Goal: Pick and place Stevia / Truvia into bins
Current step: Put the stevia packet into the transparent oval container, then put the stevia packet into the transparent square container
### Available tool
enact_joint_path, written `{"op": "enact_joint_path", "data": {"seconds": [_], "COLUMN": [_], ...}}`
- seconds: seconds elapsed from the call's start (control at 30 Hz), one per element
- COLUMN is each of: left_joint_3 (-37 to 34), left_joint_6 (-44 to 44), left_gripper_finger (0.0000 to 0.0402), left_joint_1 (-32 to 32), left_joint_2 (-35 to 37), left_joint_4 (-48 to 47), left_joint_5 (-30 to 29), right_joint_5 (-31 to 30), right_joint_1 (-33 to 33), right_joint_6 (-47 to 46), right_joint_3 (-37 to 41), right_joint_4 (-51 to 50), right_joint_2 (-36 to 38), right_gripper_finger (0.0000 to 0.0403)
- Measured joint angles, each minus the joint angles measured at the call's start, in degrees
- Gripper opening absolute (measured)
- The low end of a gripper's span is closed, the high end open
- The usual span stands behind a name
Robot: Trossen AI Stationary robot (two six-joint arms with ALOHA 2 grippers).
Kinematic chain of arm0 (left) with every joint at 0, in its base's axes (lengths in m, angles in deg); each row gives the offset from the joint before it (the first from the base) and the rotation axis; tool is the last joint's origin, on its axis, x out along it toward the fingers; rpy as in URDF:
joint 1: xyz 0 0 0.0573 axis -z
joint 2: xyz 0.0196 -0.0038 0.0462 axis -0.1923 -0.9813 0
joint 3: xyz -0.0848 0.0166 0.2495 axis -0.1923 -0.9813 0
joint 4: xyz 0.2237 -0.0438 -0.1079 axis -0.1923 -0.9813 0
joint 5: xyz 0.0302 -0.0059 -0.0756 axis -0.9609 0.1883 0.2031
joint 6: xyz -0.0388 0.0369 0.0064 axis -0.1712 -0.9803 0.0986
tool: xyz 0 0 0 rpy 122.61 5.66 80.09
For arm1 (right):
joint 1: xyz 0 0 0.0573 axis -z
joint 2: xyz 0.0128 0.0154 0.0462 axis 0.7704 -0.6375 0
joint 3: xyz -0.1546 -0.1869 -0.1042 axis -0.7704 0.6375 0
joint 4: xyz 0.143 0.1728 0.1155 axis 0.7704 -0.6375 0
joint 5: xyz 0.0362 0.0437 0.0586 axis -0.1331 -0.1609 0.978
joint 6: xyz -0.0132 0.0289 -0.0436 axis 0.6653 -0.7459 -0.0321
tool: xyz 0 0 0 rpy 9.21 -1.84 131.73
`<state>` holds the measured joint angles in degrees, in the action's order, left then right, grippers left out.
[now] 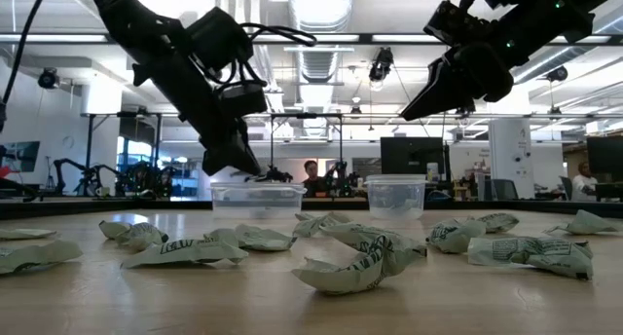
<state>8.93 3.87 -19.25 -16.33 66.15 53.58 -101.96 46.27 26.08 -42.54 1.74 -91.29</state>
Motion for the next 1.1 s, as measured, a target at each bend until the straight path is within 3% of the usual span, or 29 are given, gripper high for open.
{"op": "enact_joint_path", "data": {"seconds": [0.37,0.53,0.6,0.73,0.8,1.1], "left_joint_3": [-0.01,-0.01,-0.01,0.08,0.1,-0.4], "left_joint_6": [0.05,0.05,0.15,2.05,3.98,9.12], "left_gripper_finger": [0.0108,0.0133,0.0136,0.0137,0.0137,0.0137], "left_joint_1": [0.0,0.0,0.09,0.98,1.47,4.51], "left_joint_2": [0.02,0.3,1.18,3.69,5.73,14.13], "left_joint_4": [-0.1,-0.43,-2.0,-8.44,-11.32,-17.74], "left_joint_5": [0.4,0.48,0.51,0.52,0.51,0.55], "right_joint_5": [0.01,0.59,4.51,22.41,27.88,17.67], "right_joint_1": [0.0,0.02,0.08,-0.62,-2.05,-10.5], "right_joint_6": [-0.03,-0.38,-0.75,-0.69,-2.64,-11.0], "right_joint_3": [0.0,0.19,0.24,0.24,0.24,2.59], "right_joint_4": [0.0,-0.06,-0.21,-0.11,-0.47,-4.21], "right_joint_2": [0.0,0.0,0.0,0.0,0.0,-1.59], "right_gripper_finger": [0.009,0.0089,0.0091,0.0093,0.0091,0.0079]}}
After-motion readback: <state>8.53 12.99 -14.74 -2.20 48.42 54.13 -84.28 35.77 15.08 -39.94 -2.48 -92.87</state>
